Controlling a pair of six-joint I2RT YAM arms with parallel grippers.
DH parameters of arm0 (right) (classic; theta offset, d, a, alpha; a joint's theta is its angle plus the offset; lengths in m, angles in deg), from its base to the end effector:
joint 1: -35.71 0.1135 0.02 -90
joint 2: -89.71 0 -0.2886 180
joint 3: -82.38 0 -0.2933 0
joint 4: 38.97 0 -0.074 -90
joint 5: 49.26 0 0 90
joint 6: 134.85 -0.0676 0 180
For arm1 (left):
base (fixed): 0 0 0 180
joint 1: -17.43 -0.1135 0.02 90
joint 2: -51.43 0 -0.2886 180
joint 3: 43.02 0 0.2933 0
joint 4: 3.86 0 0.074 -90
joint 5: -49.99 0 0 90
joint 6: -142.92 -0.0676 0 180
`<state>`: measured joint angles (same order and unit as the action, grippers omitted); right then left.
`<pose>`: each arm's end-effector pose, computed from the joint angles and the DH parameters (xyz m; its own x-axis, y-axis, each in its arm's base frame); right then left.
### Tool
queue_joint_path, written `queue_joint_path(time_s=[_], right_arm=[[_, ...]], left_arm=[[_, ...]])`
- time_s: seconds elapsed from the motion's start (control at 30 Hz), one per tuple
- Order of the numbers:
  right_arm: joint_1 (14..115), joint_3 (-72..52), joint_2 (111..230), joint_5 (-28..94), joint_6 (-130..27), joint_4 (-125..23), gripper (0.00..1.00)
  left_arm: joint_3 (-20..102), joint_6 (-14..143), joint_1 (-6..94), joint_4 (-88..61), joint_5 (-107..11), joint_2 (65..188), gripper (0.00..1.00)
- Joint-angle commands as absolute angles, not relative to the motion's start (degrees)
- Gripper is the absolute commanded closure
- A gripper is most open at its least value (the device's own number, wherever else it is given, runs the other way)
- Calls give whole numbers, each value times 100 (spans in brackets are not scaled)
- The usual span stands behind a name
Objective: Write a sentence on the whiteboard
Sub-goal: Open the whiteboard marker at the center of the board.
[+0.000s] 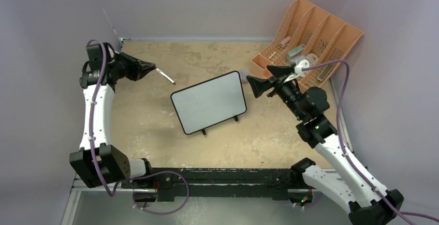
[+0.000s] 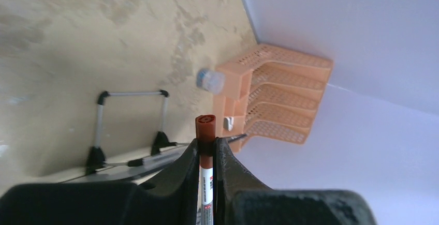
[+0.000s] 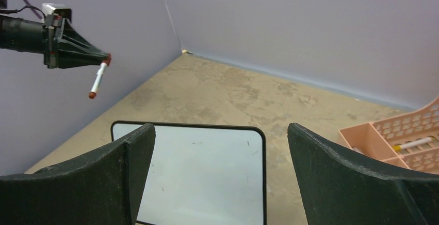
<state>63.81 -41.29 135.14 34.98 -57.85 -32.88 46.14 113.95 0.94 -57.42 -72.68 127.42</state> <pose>0.2090 0.1193 0.4158 0.1267 0.3214 -0.9384 -0.5971 0.7802 0.1866 0.3320 0.0602 0.3755 -0.4368 -0.8974 -0.0629 -0.4684 0.2866 -0.8358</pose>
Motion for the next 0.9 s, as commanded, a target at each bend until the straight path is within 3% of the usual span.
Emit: queue_joint_path(time_s=[0.0,0.5,0.87], right_arm=[[6586,-3723,13747,3441,-5928,-2713,1],[7476,-3537,14334,4105,-6365,-2074,1],[8016,-3539,14614,4893,-6825,-2140,4]], left_arm=[[4392,12670,791,-4729,-6928,12200,100],[3408,14634,3794,-3005,-4798,11974,100],[3260,15139,4476,-2417,-4366,12095,100]])
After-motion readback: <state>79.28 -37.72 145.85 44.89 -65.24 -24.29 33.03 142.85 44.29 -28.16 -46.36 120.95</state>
